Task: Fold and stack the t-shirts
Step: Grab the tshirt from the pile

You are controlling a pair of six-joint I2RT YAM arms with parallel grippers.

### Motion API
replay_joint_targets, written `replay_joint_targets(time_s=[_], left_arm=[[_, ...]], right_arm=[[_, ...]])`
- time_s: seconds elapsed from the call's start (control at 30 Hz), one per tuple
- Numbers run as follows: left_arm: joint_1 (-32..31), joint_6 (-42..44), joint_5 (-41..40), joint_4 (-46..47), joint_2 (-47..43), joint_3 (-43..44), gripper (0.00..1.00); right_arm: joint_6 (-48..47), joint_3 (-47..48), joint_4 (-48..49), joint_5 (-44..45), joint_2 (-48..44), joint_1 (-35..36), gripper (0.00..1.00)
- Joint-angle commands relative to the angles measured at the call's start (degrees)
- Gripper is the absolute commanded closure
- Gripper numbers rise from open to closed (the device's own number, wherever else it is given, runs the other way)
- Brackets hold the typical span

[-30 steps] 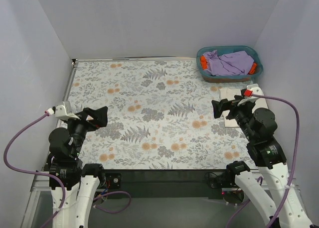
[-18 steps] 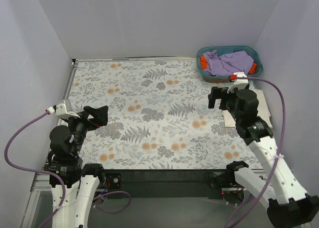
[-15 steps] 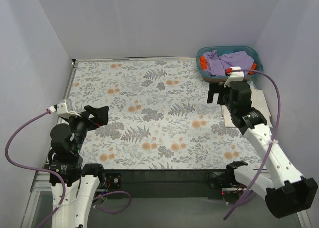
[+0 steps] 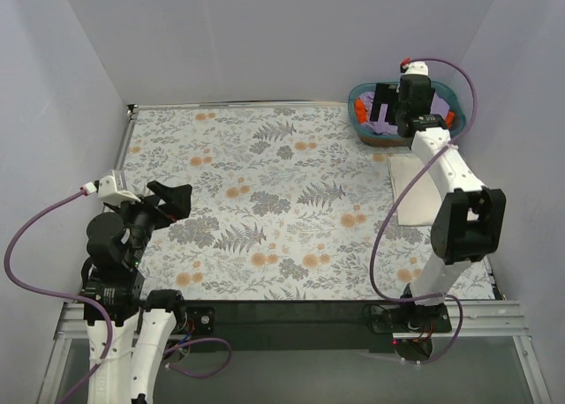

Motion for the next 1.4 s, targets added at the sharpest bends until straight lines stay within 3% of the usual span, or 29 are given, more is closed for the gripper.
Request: replay_joint_targets(time_s=[0.0,0.13,0.33,0.53,0.63,0.7,0.77,0.8,1.07,1.23,1.37], left_arm=[[0.2,-1.5,0.6,-1.6,1.2,1.8,0.05],[0.3,-2.2,0.1,-1.6,2.4,2.1,0.05],[0.3,-3.9,0.1,-1.3,4.7,1.5,0.05],[0.2,-5.3,0.1,-0.4,6.3,1.2,0.05],[0.3,-5.6,0.1,-0.1,7.1,1.1,0.05],[0.3,-5.9,0.4,0.2,7.7,1.0,0.05],[0.3,-6.1,0.8,1.0,8.0,0.7,0.05],[0.3,-6.0,0.9,1.5,8.0,0.6,0.05],[0.3,-5.9,2.0,3.3,7.5,-1.9,0.05],[0.3,-5.5,2.8,3.3,5.8,-2.6,0.05],[0.3,-5.7,3.6,2.9,2.5,-3.1,0.05]], right_arm=[[2.5,9.4,1.7,-6.8,7.2,-3.4,0.02],[4.4,18.4,1.9,-12.2,18.8,-6.2,0.02],[6.3,28.7,2.1,-19.2,31.2,-7.5,0.16],[6.9,30.9,2.1,-22.5,37.0,-7.6,0.35],[6.3,30.6,2.1,-23.7,37.2,-7.5,0.51],[5.3,30.0,2.0,-24.1,36.4,-7.5,0.76],[3.9,28.9,1.9,-23.8,33.2,-7.5,0.95],[3.2,28.5,1.8,-23.7,32.1,-7.5,0.99],[-0.4,22.6,1.8,-26.6,11.7,-3.8,0.99],[-0.8,19.3,2.0,-26.6,0.6,9.1,0.99],[5.4,18.0,4.8,-33.0,-4.1,18.3,0.99]])
